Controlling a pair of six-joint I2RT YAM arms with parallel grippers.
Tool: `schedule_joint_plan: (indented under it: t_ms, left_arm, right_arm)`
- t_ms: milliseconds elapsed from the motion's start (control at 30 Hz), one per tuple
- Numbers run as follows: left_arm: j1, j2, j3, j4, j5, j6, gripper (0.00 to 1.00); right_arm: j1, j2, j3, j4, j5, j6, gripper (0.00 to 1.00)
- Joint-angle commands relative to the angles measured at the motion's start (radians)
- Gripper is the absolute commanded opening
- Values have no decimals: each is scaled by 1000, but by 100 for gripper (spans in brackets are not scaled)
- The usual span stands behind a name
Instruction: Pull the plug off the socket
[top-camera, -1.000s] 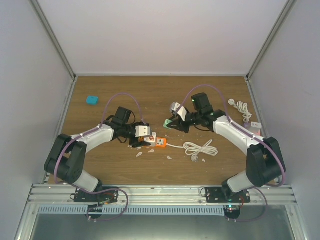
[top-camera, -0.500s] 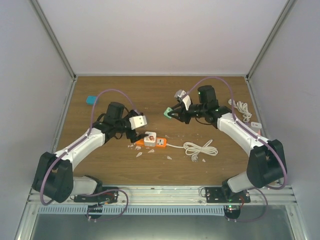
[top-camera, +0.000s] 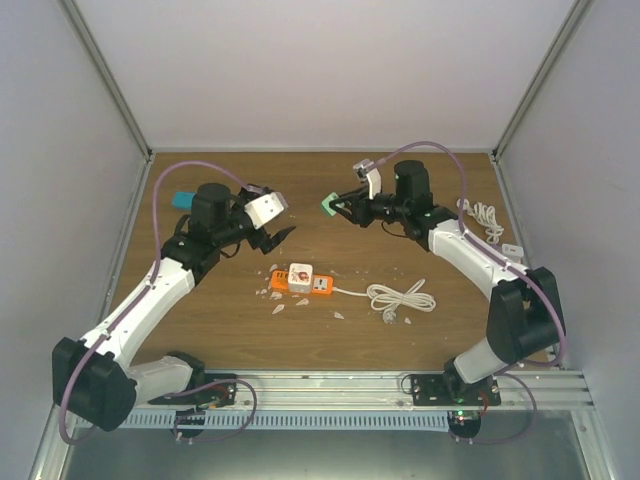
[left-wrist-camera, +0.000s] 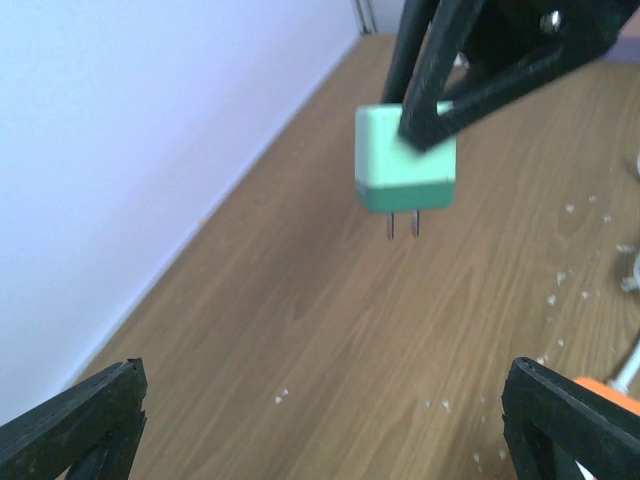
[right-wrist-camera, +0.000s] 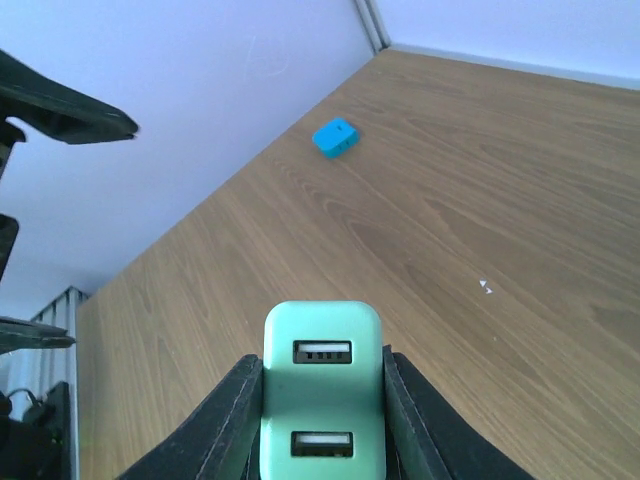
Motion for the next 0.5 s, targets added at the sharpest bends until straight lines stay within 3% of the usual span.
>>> schedule_joint_plan:
  t_ms: [0,467]
  left_arm:
    - [-27,20,63,40,-12,-76,95]
    - [-159,154,188,15,-113,-63,83]
  right_arm:
    - [18,7,29,86,45,166,6]
    - [103,-12,32,111,90,274,9]
